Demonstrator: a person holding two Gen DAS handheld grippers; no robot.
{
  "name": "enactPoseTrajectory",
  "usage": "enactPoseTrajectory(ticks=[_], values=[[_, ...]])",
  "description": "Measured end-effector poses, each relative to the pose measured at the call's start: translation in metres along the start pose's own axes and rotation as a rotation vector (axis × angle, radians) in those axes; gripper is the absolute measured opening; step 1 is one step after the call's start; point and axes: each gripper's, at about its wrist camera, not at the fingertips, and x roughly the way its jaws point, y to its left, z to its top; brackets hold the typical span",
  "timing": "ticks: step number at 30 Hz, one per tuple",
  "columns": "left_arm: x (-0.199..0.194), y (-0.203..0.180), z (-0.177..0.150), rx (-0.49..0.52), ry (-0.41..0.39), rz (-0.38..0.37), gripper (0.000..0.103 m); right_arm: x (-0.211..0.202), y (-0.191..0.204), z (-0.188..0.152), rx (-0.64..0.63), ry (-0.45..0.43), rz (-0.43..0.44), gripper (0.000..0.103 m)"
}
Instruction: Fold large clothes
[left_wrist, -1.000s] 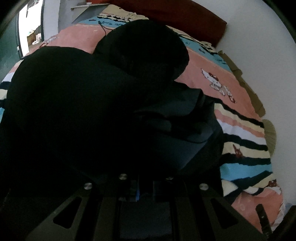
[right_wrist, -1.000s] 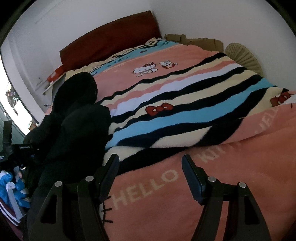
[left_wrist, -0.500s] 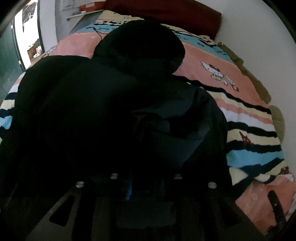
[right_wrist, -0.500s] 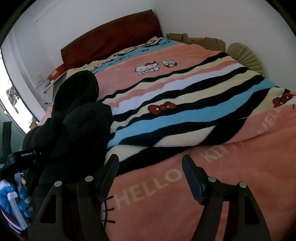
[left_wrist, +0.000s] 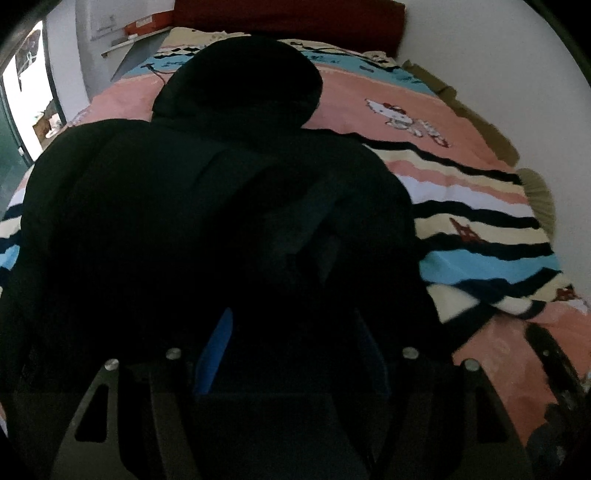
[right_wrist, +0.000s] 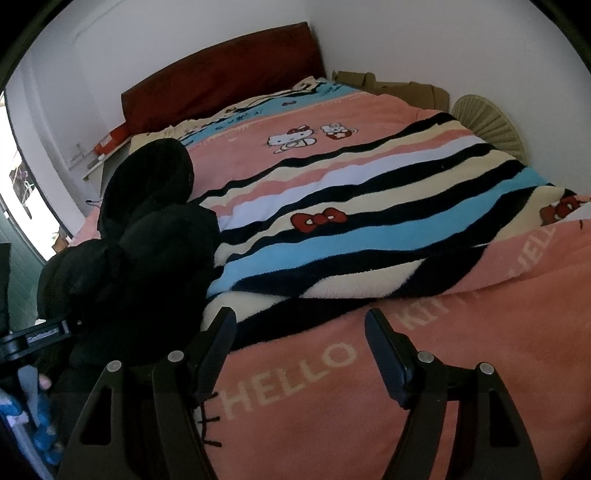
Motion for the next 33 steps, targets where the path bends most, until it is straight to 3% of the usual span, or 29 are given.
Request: enactPoseTrajectory(ticks=[9, 19, 25, 33], values=[[-0.046, 0.063, -0.009, 0.02, -0.032, -0.019, 0.065, 0.0, 0.007, -0.005, -0.031, 0.006, 0.015, 0.077], [-0.082, 0.197, -0.018, -0.086, -0.037, 0.022, 0.065, -0.007, 0.052, -0.012, -0.109, 0.025, 0.112, 0.078], [-0.088, 0.26, 0.008, -0.11, -0.056, 0.056, 0.065, -0.005, 0.118, -0.008, -0.207, 0.049, 0.16, 0.078], [-0.072, 0.284, 0.076, -0.04, -0.124, 0.086, 0.065, 0.012, 0.229, 0.02, -0.328, 0.062, 0.239, 0.078]])
